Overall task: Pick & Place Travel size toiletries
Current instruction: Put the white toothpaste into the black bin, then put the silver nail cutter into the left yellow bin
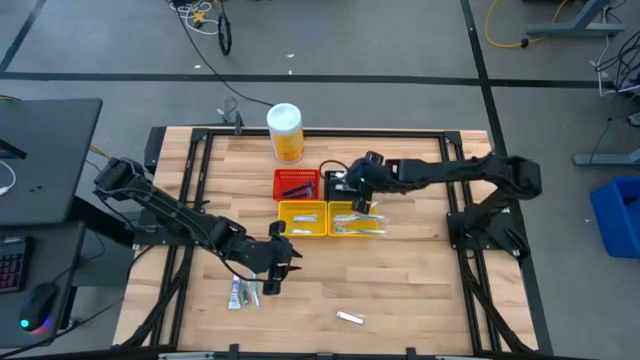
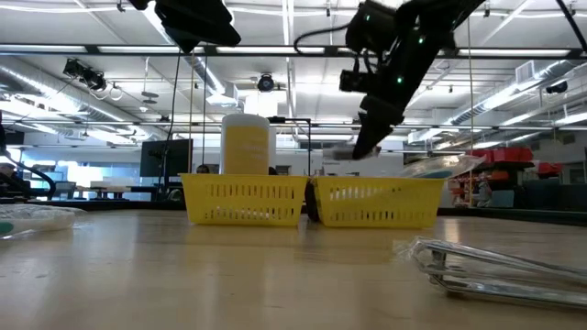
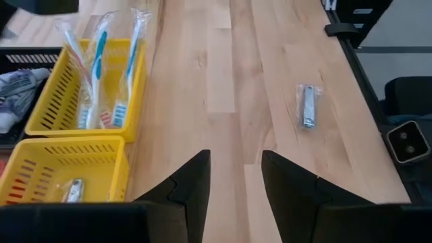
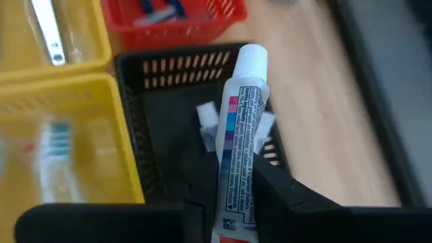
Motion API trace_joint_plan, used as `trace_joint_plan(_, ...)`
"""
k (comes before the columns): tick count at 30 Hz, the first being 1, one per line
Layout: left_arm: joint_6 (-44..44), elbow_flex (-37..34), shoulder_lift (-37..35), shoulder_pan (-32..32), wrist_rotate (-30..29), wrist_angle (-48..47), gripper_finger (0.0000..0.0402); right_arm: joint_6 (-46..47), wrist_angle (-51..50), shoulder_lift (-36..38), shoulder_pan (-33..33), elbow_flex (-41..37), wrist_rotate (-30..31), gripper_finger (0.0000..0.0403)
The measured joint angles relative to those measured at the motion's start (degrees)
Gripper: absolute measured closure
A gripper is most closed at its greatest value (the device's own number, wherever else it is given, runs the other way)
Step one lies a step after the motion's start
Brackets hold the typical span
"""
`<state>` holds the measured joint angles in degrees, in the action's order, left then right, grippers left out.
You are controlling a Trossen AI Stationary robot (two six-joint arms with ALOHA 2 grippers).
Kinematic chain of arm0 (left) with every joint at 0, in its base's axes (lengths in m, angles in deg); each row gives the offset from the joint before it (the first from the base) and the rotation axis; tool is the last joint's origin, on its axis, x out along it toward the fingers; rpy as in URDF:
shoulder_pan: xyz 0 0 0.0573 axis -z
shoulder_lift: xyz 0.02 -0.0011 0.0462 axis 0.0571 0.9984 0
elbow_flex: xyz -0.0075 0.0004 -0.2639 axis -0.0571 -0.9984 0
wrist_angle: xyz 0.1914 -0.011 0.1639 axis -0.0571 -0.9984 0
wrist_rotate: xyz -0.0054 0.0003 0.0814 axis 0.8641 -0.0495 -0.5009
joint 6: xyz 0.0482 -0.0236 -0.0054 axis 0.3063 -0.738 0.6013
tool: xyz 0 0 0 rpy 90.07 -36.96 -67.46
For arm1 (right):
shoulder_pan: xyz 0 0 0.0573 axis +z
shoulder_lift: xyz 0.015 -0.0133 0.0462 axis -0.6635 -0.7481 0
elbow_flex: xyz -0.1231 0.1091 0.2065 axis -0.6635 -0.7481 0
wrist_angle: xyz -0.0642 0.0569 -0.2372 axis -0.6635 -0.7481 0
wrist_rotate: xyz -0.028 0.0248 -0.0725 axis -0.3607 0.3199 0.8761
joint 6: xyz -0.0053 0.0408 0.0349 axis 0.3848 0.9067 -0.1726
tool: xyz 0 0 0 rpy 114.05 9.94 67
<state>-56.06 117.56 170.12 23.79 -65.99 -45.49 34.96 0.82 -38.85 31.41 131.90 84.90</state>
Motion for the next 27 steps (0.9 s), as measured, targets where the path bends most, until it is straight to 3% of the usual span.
trace_joint_plan(4, 0.0, 0.0, 0.0, 0.0, -0.3, 0.0, 0.0258, -1.5, 0.1, -3.0, -2.6, 0.0, -6.6, 0.0327)
trace_joint_plan(11, 0.0, 0.0, 0.0, 0.0, -0.3, 0.0, 0.0258, -3.1, 1.0, -5.4, -4.6, 0.0, -6.7, 0.0314)
trace_joint_plan(27, 0.0, 0.0, 0.0, 0.0, -0.3, 0.0, 0.0258, -2.9, 1.2, -5.3, -2.4, 0.0, -7.1, 0.0220)
